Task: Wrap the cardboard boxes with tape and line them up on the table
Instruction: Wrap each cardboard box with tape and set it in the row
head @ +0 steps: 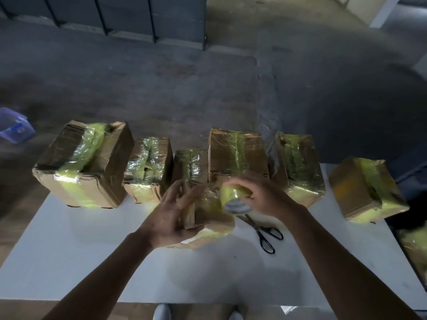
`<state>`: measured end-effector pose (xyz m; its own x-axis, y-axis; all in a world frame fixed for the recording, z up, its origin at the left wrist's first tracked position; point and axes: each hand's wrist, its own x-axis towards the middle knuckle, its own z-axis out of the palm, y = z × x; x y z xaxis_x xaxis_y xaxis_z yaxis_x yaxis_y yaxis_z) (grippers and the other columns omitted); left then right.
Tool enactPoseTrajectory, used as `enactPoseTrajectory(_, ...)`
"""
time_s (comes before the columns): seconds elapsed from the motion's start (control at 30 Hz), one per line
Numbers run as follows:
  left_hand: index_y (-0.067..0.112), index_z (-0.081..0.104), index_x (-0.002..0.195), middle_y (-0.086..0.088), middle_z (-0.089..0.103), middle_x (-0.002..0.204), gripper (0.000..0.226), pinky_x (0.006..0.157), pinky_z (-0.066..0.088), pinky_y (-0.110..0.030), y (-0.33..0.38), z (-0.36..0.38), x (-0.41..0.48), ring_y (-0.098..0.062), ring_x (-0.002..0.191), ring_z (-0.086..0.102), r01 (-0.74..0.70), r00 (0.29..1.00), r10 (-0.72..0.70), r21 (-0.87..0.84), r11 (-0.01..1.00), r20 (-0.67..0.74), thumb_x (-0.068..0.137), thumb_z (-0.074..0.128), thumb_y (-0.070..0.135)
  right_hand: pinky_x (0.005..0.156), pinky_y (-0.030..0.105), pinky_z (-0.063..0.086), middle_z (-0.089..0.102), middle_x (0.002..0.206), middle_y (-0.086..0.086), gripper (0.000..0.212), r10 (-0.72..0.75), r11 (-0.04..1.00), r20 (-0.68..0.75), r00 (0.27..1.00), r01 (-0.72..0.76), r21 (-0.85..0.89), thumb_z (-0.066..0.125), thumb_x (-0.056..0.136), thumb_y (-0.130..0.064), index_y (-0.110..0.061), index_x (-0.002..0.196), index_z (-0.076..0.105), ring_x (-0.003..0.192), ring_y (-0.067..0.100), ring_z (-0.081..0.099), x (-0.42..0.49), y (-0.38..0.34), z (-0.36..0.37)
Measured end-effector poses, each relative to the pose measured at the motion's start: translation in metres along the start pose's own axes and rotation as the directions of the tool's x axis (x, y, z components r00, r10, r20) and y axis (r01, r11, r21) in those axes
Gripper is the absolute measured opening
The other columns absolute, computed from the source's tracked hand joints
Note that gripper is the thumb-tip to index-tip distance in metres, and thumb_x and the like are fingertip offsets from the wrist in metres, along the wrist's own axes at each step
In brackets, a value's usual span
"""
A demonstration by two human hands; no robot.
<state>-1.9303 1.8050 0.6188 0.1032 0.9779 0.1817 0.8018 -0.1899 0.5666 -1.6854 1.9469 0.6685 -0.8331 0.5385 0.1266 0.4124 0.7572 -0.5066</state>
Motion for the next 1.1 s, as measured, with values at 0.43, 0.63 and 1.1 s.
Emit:
enactPoseTrajectory(0.43, 0.029, 0.012, 0.153, -0.006, 0.012, 0.159, 0.105, 0.107, 0.04, -0.047, -0.029, -0.001, -0.04, -0.03, 0.143, 0.027, 0.185, 0.978, -0.188, -0.048, 0.982, -0.089, 0.069, 0.063, 0.066, 0.059, 0.022, 0.052, 0.054, 0.121, 0.007, 0.057, -0.04, 0.997, -0.034, 0.999, 0.042, 0.059, 0.055, 0.091, -0.002, -0.026, 0.142, 0.045, 0.086, 0.008, 0.057, 0.008, -0.018, 0.018)
enactPoseTrajectory(0.63, 0.005, 0.016, 0.153, -0.015, 0.02, 0.159, 0.109, 0.117, 0.017, -0.056, -0.019, -0.016, -0.027, -0.034, 0.148, 0.013, -0.032, 0.999, 0.022, 0.448, 0.894, 0.026, 0.075, 0.054, 0.071, 0.062, 0.014, 0.04, 0.046, 0.106, -0.006, 0.063, -0.113, 0.993, -0.053, 0.992, 0.111, -0.038, 0.057, 0.088, -0.003, -0.03, 0.143, 0.041, 0.083, 0.0, 0.05, 0.036, -0.04, 0.036)
enactPoseTrajectory(1.1, 0.025, 0.036, 0.149, -0.024, 0.039, 0.149, 0.087, 0.109, 0.035, -0.057, -0.016, -0.019, -0.021, -0.039, 0.138, 0.037, -0.099, 0.992, 0.041, 0.534, 0.84, 0.12, 0.078, 0.059, 0.07, 0.069, 0.025, 0.055, 0.059, 0.111, 0.003, 0.039, -0.027, 0.997, 0.08, 0.996, 0.032, -0.074, 0.069, 0.083, -0.008, -0.02, 0.12, 0.062, 0.086, 0.014, 0.062, 0.005, -0.003, 0.025)
